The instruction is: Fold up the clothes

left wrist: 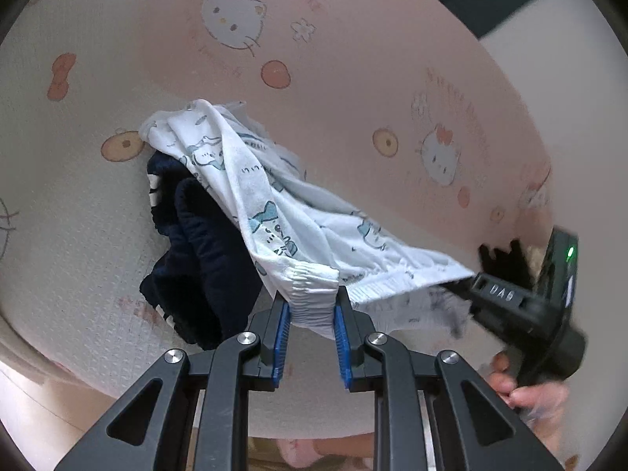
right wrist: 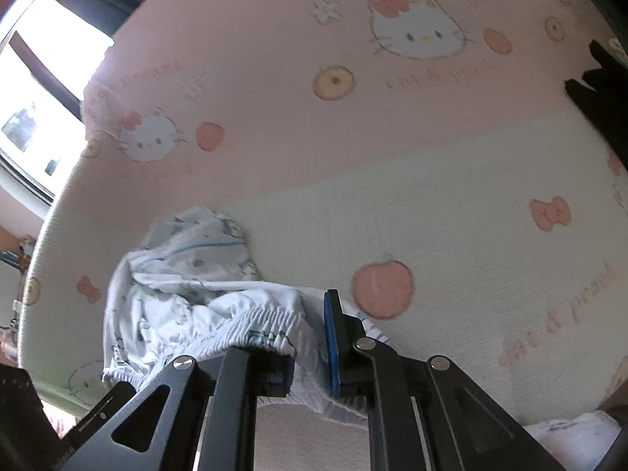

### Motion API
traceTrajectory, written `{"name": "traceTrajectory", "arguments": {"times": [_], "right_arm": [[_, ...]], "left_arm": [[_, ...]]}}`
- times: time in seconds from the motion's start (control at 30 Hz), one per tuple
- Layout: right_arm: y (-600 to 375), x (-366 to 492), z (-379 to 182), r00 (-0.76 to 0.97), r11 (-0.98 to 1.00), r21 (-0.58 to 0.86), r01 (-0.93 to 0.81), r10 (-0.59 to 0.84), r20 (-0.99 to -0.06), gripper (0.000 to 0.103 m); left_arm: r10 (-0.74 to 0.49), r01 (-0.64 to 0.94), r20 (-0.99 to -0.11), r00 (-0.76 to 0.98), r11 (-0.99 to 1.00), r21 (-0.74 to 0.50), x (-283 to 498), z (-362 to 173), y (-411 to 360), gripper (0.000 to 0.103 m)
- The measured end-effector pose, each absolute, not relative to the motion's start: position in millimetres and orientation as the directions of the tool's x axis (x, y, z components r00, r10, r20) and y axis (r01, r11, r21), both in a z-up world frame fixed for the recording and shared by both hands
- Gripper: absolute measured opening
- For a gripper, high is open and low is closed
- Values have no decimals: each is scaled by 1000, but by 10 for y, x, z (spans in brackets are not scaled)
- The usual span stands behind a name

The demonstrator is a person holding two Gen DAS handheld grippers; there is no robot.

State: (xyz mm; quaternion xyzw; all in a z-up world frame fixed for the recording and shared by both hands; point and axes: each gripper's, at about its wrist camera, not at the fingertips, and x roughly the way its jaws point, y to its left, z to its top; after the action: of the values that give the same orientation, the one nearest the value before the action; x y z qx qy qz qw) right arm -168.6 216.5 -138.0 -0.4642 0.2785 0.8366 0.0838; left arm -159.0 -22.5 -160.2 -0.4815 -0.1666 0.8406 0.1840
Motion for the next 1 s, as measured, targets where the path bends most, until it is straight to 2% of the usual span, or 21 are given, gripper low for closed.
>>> {"name": "traceTrajectory", "arguments": {"times": [0.13,0.23,0.4,0.53,0.6,0.63,0.67,0.7,0.73,0.77,0.83,0.9,1.0], "right_arm": [[2181,-1688,-1548,-476,-836,319,-447,-79,-876,11],[2178,-1706,-1680,-428,-820,330,-467,-117,-896,11],[2013,-1731,-1774,-388,-854,292,-430,-117,-914,11],[1927,-1736,-1785,-377,-872,279,-402,-119,-918,12],[1897,-1717,-1740,-388,-882,269,-387,-109,-915,29],[1880,-1708,-1698,-398,-888,264,-376,-103,-912,48],[1863,-1699,-1648,-408,-894,263,-362,-102,-907,58],[1840,-1694,-1600,-418,-900,265,-347,-104,-902,60],[1816,-1688,-1549,-425,-905,264,-333,-107,-899,62],[1792,-1680,-1497,-432,-910,265,-318,-110,-895,65],[1743,-1653,-1379,-452,-917,271,-294,-116,-884,68],[1719,-1609,-1290,-458,-922,269,-278,-119,-881,70],[1650,-1601,-1165,-477,-930,272,-246,-128,-869,71]], "left_arm": [[455,-153,-772,-445,-887,-435,-1544,-1698,-160,18],[438,-141,-796,-419,-897,-419,-1531,-1812,-168,18],[383,-96,-856,-347,-922,-374,-1525,-2148,-253,17],[419,-89,-814,-402,-903,-421,-1441,-2155,-413,17],[453,-109,-763,-461,-882,-458,-1382,-2011,-480,17],[469,-121,-734,-492,-871,-476,-1352,-1933,-514,17],[477,-132,-713,-514,-865,-484,-1331,-1856,-533,19],[480,-141,-697,-532,-862,-486,-1317,-1781,-544,22],[481,-145,-683,-549,-860,-489,-1303,-1717,-558,37],[481,-144,-670,-565,-858,-493,-1289,-1660,-574,66],[481,-141,-641,-599,-851,-507,-1262,-1549,-610,92],[483,-137,-616,-623,-842,-521,-1257,-1466,-635,92],[484,-152,-624,-613,-848,-508,-1317,-1410,-598,92]]}}
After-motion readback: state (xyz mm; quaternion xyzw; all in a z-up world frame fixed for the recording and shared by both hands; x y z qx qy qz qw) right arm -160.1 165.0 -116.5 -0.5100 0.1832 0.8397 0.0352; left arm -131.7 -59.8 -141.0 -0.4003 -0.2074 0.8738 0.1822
